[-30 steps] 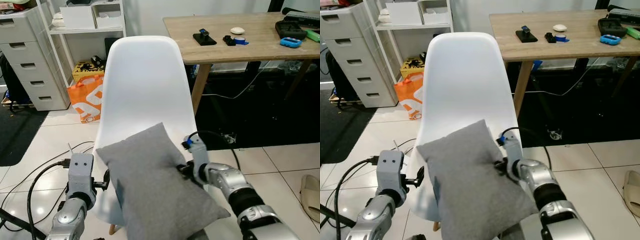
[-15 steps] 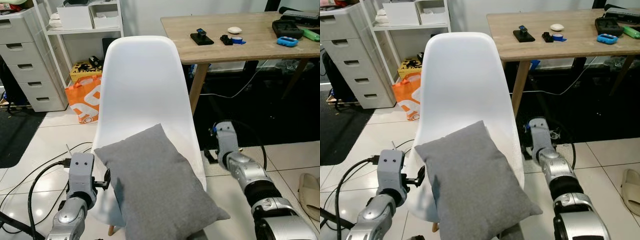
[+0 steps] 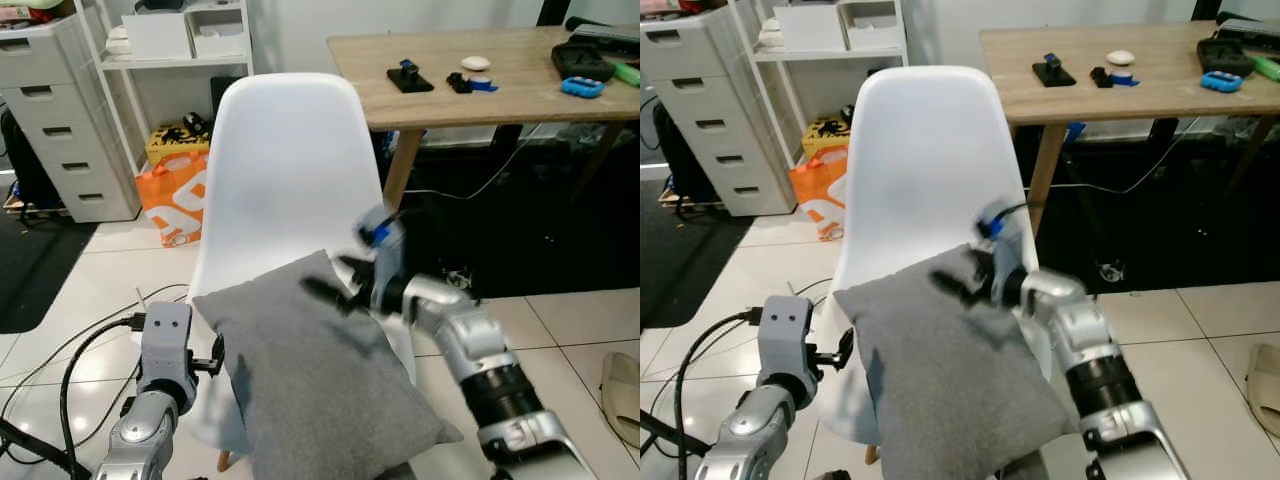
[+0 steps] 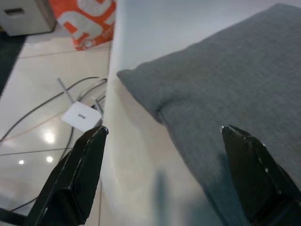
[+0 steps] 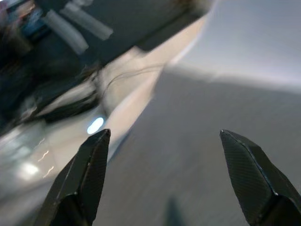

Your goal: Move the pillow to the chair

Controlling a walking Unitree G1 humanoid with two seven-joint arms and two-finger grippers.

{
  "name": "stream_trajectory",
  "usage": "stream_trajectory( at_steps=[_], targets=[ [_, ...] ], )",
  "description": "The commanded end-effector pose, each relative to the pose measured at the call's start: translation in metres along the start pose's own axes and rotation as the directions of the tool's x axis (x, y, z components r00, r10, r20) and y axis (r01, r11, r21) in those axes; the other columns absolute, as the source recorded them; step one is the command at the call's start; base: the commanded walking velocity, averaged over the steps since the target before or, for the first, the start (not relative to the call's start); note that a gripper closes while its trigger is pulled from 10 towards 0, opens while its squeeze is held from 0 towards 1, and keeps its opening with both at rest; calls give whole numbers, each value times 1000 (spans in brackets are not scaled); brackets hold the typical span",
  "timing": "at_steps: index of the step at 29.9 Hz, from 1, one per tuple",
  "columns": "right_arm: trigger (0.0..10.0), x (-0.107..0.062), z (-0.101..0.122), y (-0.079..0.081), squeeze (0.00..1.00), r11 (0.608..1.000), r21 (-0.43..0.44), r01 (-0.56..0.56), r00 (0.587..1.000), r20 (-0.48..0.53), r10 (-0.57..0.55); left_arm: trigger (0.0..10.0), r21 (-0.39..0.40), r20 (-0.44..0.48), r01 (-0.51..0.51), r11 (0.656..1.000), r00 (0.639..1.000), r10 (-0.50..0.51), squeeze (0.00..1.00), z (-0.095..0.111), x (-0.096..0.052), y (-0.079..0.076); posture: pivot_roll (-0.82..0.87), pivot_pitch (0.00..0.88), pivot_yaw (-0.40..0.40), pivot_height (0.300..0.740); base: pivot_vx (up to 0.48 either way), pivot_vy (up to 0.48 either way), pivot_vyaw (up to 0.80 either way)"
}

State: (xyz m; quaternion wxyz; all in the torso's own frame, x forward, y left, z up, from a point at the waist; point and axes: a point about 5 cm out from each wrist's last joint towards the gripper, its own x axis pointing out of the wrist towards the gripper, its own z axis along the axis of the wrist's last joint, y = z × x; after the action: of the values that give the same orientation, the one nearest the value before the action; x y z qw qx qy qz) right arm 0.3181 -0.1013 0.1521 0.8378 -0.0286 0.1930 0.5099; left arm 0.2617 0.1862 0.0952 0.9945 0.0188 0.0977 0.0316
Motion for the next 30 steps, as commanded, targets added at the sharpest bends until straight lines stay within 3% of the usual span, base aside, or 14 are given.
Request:
stream_trajectory(
  at_steps=[1,2,3,5,6,7,9,12,15,20,22,24,27,30],
  targets=[
    [10000,5,-1,14,0,994,4,-110,994,-27,110,10000,4,-17,-7,1000,1000,7,0,-5,0,1,-172,53,-2,561,0,0,0],
    [10000,1,-10,27,0,975,18,-221,971,-84,222,10000,5,-16,-11,1000,1000,11,0,-5,0,2,-172,48,-3,561,0,0,0],
    [10000,1,-10,27,0,975,18,-221,971,-84,222,10000,5,-16,-11,1000,1000,11,0,-5,0,2,-172,48,-3,561,0,0,0],
    [10000,-7,-23,47,0,925,65,-374,906,-187,380,10000,7,-17,-23,1000,1000,23,0,-6,0,5,-174,43,-8,561,0,0,0],
    [10000,-7,-23,47,0,925,65,-374,906,-187,380,10000,7,-17,-23,1000,1000,23,0,-6,0,5,-174,43,-8,561,0,0,0],
    [10000,-11,-31,53,0,908,101,-406,875,-244,418,10000,9,-18,-28,1000,999,28,0,-6,0,6,-173,44,-9,561,0,0,0],
    [10000,-13,-37,55,0,901,128,-414,853,-293,433,10000,9,-18,-32,999,999,32,0,-6,0,7,-173,44,-10,561,0,0,0],
    [10000,-15,-41,54,0,909,133,-395,845,-334,417,10000,10,-18,-34,999,999,34,0,-6,-1,7,-171,46,-10,561,0,0,0],
    [10000,-15,-48,36,0,962,86,-259,866,-421,270,10000,10,-17,-37,999,999,38,0,-6,-1,8,-174,48,-10,561,0,0,0],
    [10000,-18,-52,29,0,975,75,-210,859,-461,221,10000,10,-17,-39,999,999,39,0,-6,-1,8,-174,48,-10,561,0,0,0],
    [10000,-28,-58,30,0,968,95,-231,821,-515,247,10000,11,-18,-40,999,999,41,0,-6,-1,8,-177,53,-12,561,0,0,0],
    [10000,-28,-58,30,0,968,95,-231,821,-515,247,10000,11,-18,-40,999,999,41,0,-6,-1,8,-177,53,-12,561,0,0,0],
    [10000,-41,-67,33,0,954,134,-267,770,-567,294,10000,11,-20,-45,999,999,45,0,-6,-1,9,-174,60,-16,561,0,0,0],
    [10000,-48,-72,28,0,961,129,-244,751,-602,271,10000,11,-21,-48,999,999,49,0,-6,-2,10,-174,62,-16,561,0,0,0]
  ],
)
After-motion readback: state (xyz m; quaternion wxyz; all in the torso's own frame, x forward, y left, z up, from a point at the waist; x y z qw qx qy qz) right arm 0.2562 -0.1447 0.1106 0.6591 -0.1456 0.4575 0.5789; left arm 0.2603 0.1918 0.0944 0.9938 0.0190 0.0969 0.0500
